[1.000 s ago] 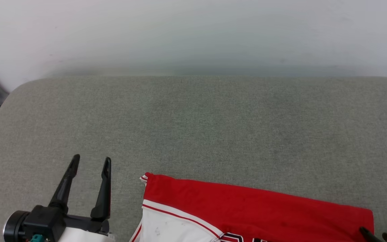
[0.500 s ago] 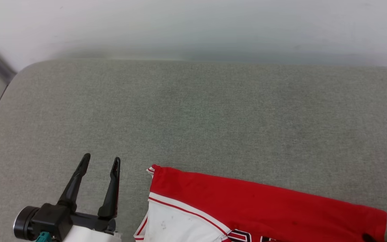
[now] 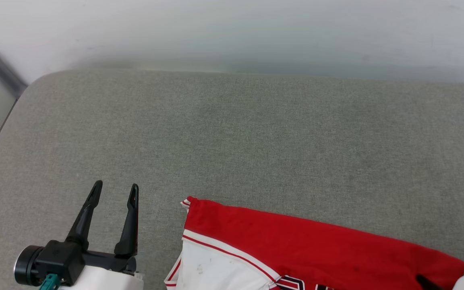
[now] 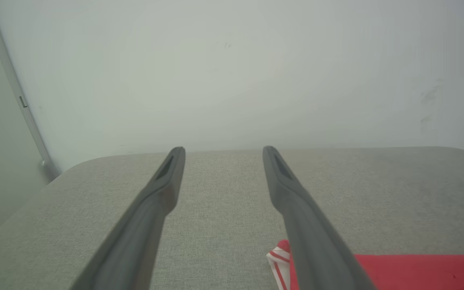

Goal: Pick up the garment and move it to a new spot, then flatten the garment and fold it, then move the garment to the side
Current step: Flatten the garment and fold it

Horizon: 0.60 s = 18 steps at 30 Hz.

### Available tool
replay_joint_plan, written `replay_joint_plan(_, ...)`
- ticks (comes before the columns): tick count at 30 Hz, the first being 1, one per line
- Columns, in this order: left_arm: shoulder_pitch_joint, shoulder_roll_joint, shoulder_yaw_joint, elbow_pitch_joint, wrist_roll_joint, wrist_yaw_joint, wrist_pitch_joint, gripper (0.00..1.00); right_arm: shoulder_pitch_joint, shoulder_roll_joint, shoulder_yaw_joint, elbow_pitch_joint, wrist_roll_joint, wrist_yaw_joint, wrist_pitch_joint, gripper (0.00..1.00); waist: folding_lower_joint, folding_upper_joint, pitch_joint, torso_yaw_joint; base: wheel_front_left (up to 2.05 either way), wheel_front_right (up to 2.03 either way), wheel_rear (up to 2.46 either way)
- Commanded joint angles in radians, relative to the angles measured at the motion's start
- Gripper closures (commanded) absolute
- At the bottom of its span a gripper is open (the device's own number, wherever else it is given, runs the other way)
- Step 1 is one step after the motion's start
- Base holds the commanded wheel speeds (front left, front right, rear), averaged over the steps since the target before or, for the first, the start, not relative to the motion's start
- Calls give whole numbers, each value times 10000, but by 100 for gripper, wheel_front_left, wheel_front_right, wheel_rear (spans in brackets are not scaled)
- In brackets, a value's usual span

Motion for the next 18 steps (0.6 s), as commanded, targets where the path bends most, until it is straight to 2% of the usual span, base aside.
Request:
replay_joint_plan(1,12,-72,43,16,102,-105,-66,0,102,928,921,383,362,162,174,0,1,0,-63,-31,0,0,0)
replay_joint_plan(3,43,-110,67,63,162,-162,-66,0,82,884,1068,335,465,162,112,0,1,0,-121,-72,0,0,0)
replay_joint_plan(4,37,-119,86,72,194,-167,-66,0,58,842,1135,315,498,162,59,42,1,0,-148,-94,0,0,0)
replay_joint_plan(5,27,-131,118,69,194,-202,-66,0,24,793,1145,322,520,162,-10,74,1,0,-174,-115,0,0,0)
replay_joint_plan(6,18,-156,149,74,197,-230,-66,0,-10,728,1162,310,480,160,-104,100,1,0,-199,-131,0,0,0)
replay_joint_plan(12,79,-302,293,87,267,-320,-66,0,-233,326,819,202,232,99,-734,100,1,0,-284,-249,0,0,0)
replay_joint_plan(18,166,-401,345,128,330,-403,-66,0,-512,-139,-259,304,-215,79,-1231,100,1,0,-358,-336,0,0,0)
